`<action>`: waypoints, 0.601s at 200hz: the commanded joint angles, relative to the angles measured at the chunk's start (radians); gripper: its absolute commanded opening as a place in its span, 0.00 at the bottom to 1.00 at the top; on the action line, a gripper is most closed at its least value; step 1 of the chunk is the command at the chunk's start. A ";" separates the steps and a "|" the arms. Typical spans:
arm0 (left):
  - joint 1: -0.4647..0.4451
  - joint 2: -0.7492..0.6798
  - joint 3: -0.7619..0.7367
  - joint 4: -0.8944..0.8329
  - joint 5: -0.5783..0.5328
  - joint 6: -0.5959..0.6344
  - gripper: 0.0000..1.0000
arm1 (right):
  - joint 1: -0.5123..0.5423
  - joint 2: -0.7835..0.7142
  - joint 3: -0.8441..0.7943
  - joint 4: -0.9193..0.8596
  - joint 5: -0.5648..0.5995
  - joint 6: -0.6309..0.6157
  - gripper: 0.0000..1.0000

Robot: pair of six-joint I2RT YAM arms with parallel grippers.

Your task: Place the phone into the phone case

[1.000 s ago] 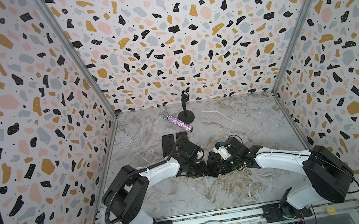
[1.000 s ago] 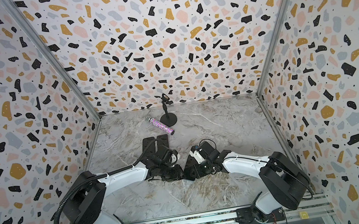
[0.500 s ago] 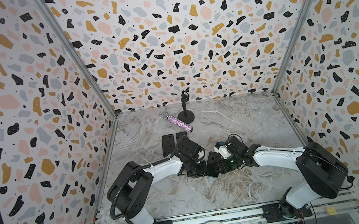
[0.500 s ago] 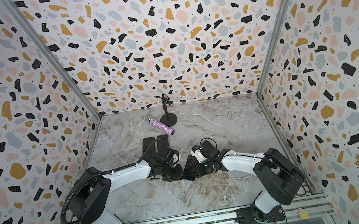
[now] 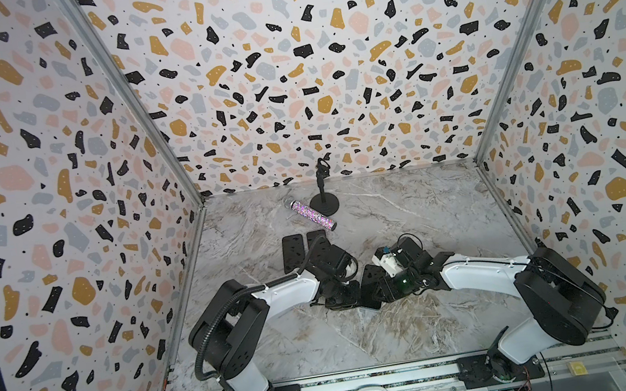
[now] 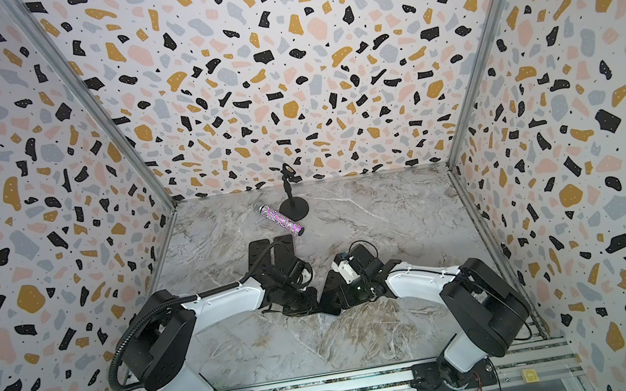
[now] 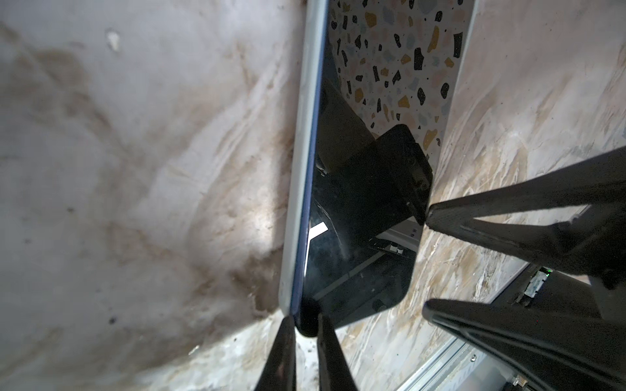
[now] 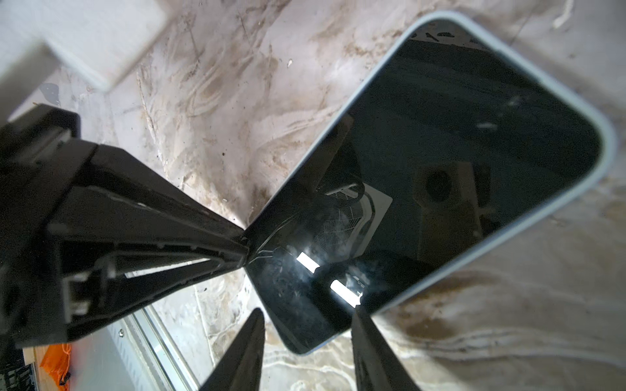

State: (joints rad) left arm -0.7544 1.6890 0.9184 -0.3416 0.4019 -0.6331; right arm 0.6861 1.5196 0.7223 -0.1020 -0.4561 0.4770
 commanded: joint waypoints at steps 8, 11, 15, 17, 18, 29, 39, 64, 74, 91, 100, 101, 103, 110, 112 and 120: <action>-0.013 0.051 0.001 0.029 -0.015 0.024 0.09 | -0.002 0.001 0.002 0.000 -0.011 -0.010 0.44; -0.013 0.053 -0.001 0.030 -0.016 0.024 0.09 | -0.003 0.002 0.002 0.001 -0.011 -0.009 0.44; -0.014 0.056 -0.003 0.032 -0.016 0.024 0.08 | -0.003 0.000 0.002 0.001 -0.011 -0.008 0.44; -0.014 0.056 -0.004 0.033 -0.016 0.024 0.08 | -0.003 0.001 0.002 0.001 -0.011 -0.009 0.44; -0.013 0.057 -0.004 0.034 -0.017 0.024 0.08 | -0.003 0.001 0.002 0.001 -0.012 -0.009 0.44; -0.014 0.061 -0.008 0.039 -0.015 0.024 0.06 | -0.003 0.001 0.000 0.001 -0.013 -0.007 0.44; -0.013 0.064 -0.012 0.040 -0.015 0.024 0.06 | -0.002 0.001 0.001 0.003 -0.012 -0.007 0.44; -0.013 0.067 -0.016 0.044 -0.017 0.024 0.04 | -0.003 0.004 -0.001 0.006 -0.016 -0.006 0.44; -0.014 0.069 -0.019 0.046 -0.018 0.025 0.04 | -0.003 0.004 -0.003 0.011 -0.018 -0.005 0.44; -0.013 0.070 -0.025 0.049 -0.018 0.024 0.04 | -0.003 0.007 -0.003 0.009 -0.016 -0.003 0.44; -0.013 0.070 -0.026 0.049 -0.019 0.024 0.04 | -0.004 0.003 -0.003 0.005 -0.005 -0.001 0.44; -0.014 0.071 -0.027 0.049 -0.019 0.024 0.04 | -0.004 0.002 -0.003 0.004 -0.004 -0.001 0.44; -0.013 0.071 -0.027 0.049 -0.019 0.024 0.04 | -0.005 0.000 -0.003 0.001 -0.001 -0.001 0.44; -0.014 0.069 -0.027 0.049 -0.020 0.025 0.04 | -0.014 -0.009 -0.004 -0.006 0.008 0.000 0.44; -0.014 0.069 -0.027 0.048 -0.021 0.024 0.04 | -0.016 -0.012 -0.006 -0.006 0.008 0.000 0.44; -0.014 0.069 -0.029 0.048 -0.021 0.024 0.04 | -0.027 -0.027 -0.010 -0.006 0.005 0.001 0.44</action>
State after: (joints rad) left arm -0.7551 1.7145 0.9207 -0.3035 0.4095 -0.6201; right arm 0.6811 1.5196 0.7219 -0.0967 -0.4587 0.4778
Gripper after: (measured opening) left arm 0.047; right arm 0.440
